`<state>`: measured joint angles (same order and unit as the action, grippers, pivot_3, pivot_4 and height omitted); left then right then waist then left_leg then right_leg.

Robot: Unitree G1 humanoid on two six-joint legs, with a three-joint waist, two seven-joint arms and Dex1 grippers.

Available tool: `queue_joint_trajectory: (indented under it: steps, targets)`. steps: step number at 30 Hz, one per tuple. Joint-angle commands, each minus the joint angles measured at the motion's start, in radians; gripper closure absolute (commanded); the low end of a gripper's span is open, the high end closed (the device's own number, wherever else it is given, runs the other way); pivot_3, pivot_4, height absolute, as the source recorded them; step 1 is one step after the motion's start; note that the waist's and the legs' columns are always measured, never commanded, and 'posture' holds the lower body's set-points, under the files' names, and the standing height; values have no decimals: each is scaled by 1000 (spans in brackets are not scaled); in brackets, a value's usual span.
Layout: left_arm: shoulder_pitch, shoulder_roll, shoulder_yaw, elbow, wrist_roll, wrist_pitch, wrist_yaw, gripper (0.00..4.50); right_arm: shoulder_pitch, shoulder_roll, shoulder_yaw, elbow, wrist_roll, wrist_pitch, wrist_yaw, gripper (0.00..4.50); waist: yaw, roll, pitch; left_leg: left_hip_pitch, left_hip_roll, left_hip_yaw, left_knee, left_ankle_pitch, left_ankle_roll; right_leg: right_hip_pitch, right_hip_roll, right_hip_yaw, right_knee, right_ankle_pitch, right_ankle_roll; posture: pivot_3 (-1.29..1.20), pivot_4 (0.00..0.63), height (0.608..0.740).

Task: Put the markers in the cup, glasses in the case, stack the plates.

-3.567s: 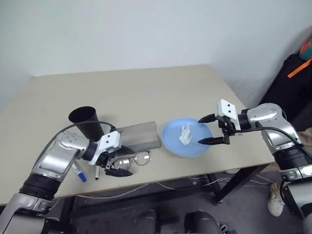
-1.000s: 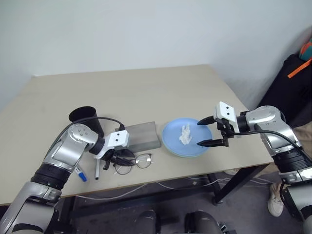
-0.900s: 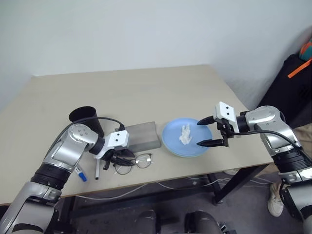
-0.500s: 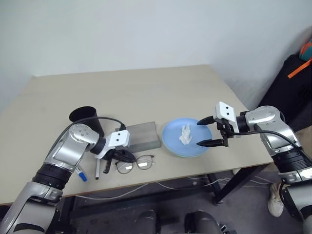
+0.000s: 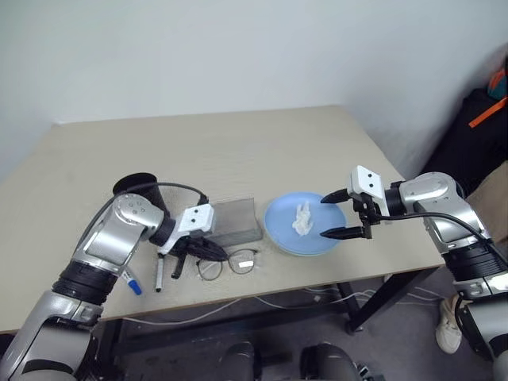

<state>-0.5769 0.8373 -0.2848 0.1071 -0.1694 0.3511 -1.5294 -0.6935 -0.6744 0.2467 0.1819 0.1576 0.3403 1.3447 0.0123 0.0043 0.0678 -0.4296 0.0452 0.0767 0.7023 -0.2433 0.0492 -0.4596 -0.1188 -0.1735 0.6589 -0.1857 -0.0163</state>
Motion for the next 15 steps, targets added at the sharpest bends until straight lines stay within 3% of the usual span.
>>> queue_joint_trajectory:
  steps: [1, 6, 15]
  targets:
    - [-88, 2, 52, -30, -49, 41, -13, 4490, -16, 4, -15, -10, 11, -12, -1, 0, 0, 0, 0, 0, 0, 0, 0, 0, 0, 0, 0, 0, 0, 0, 0, 0, 0, 701]
    - [-193, -4, 53, 51, -30, 11, -6, 4490, -15, 4, -14, -9, 11, -14, 2, 0, 0, 0, 0, 0, 0, 0, 0, 0, 0, 0, 1, 0, 0, 0, 0, 0, 0, 701]
    - [-332, -75, 20, 390, 119, -243, 116, 4490, -13, 8, -16, -17, 11, -9, -3, 0, 0, 0, 0, 0, 0, 0, 1, 2, 4, 1, 1, 1, 1, 1, 1, 0, 0, 701]
